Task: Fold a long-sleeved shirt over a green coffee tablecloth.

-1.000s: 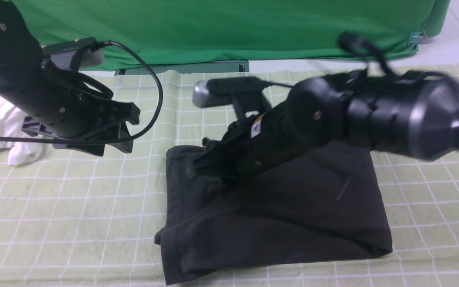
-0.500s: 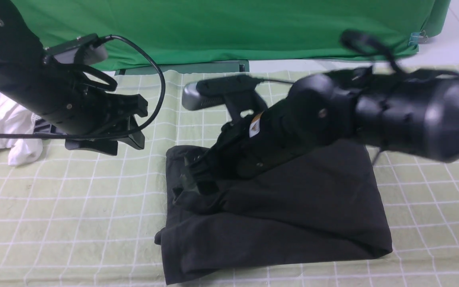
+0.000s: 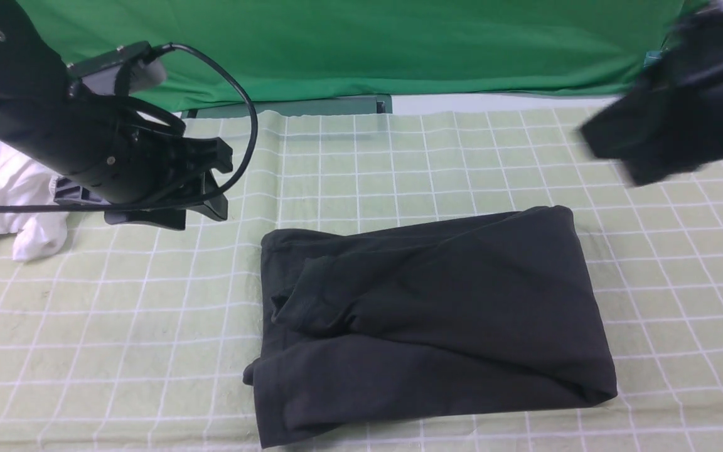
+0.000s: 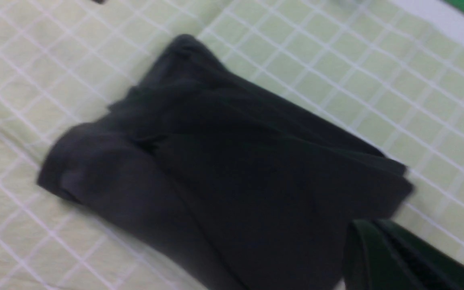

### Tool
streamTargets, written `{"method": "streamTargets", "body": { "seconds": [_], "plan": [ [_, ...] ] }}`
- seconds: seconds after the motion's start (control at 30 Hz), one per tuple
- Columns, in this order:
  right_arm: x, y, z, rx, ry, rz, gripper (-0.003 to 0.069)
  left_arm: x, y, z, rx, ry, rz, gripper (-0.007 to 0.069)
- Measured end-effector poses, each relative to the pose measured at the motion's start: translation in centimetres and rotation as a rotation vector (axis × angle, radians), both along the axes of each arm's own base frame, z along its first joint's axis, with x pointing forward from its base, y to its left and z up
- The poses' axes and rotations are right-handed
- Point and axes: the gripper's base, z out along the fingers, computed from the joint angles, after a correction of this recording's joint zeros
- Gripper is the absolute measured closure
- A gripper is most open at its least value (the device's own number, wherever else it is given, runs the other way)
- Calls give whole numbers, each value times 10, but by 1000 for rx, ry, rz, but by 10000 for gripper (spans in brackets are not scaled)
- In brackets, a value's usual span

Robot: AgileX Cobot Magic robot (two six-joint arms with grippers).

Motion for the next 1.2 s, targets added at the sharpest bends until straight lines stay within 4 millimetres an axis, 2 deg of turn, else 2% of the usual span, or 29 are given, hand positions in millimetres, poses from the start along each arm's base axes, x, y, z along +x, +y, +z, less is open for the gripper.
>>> {"method": "streamTargets", "body": {
  "seconds": [0.1,0.2,0.3,0.33,0.43,0.57,0.73,0.77,0.8,0.9,1.03,1.2],
  "plan": [
    [-25,-35,18,-77,-89,-78,659,0,0,0,1,0,0,266],
    [-60,-67,33,-124,-158,-155,649,0,-2,1,-28,3,8,266],
    [-80,-80,39,-113,-198,-185,643,0,-3,1,-48,5,14,271],
    [-99,-91,43,-86,-238,-196,638,0,-4,1,-56,5,16,284],
    [-134,-110,41,-38,-310,-208,629,0,-4,1,-54,3,11,330],
    [-162,-125,14,19,-387,-212,624,0,-4,1,-46,-4,-11,426],
    [-166,-121,-33,187,-578,-182,622,0,-4,1,-37,-7,-32,556],
    [-161,-116,-45,243,-618,-169,621,0,-4,1,-32,-10,-43,579],
    [-159,-114,-48,251,-622,-166,621,0,-4,1,-32,-10,-43,582],
    [-140,-96,-90,396,-720,-123,620,-1,-4,1,-18,-13,-66,615],
    [-133,-91,-110,427,-727,-115,612,-1,-4,1,-17,-15,-68,615],
    [-132,-91,-112,435,-729,-115,600,-1,-4,1,-18,-18,-77,613]
  ]
}}
